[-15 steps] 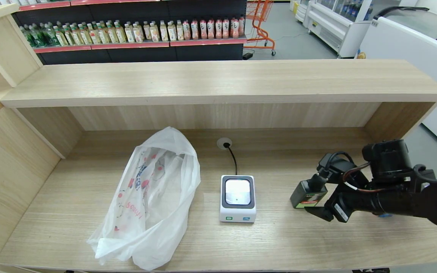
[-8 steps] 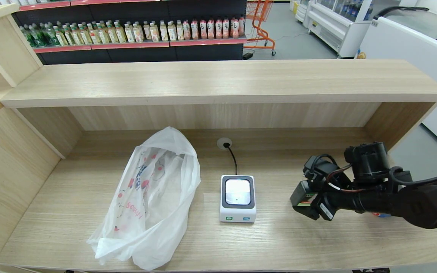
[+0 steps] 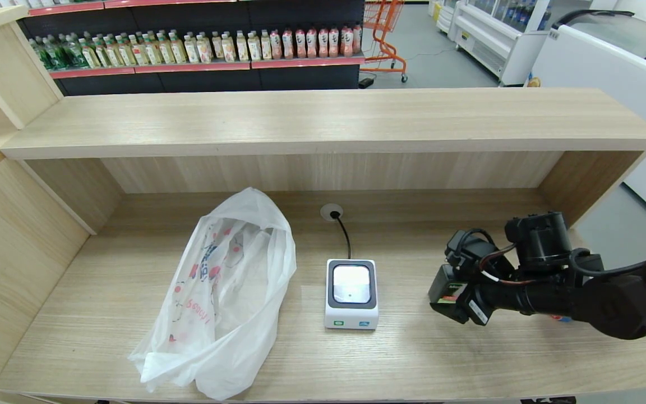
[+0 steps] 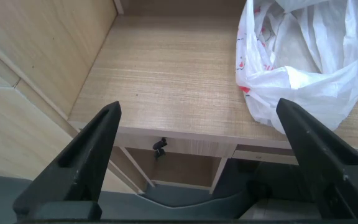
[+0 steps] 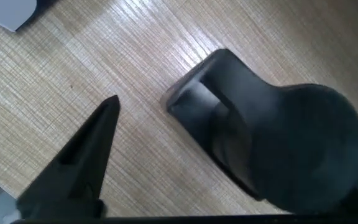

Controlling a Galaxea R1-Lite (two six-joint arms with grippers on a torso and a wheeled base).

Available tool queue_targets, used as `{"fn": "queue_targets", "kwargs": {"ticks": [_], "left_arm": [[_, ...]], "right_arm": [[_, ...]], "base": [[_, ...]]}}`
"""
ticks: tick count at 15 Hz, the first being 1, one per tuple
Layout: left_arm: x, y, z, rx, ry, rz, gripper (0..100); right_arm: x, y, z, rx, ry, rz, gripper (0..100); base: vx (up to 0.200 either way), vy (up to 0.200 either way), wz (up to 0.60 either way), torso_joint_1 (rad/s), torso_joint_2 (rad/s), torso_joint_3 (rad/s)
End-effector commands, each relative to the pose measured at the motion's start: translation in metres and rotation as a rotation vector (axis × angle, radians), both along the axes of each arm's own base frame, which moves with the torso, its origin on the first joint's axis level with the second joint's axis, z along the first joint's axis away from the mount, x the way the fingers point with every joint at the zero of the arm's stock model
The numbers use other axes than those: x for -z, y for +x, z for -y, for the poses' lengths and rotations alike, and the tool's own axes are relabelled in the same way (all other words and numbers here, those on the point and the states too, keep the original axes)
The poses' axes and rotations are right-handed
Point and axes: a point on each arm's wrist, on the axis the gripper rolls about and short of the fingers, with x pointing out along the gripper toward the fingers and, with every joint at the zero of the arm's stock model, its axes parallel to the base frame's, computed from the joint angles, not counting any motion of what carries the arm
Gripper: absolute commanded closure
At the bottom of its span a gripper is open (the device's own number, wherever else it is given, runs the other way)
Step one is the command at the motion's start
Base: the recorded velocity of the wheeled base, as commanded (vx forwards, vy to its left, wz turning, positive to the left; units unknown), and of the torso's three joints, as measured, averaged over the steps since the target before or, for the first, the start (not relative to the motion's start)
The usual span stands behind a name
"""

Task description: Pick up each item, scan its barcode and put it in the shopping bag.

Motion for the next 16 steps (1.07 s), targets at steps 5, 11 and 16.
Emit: {"fn": "queue_targets", "kwargs": {"ticks": [5, 11, 16], "left_arm": [[0.0, 0.0, 0.0, -0.001, 0.0, 0.0, 0], [0.0, 0.0, 0.0, -0.001, 0.0, 0.0, 0], [0.0, 0.0, 0.0, -0.002, 0.0, 0.0, 0]], "right_arm": [[0.003, -0.005, 0.001, 0.001, 0.001, 0.002, 100], [-0.072, -0.05, 0.026, 0.102, 0.178, 0.241, 100], [-0.091, -0.11, 0.063, 0.061, -0.095, 0.508, 100]], "base": [[0.0, 0.0, 0.0, 0.0, 0.0, 0.0], [0.0, 0.0, 0.0, 0.0, 0.0, 0.0], [0.0, 0.0, 0.0, 0.0, 0.0, 0.0]]}}
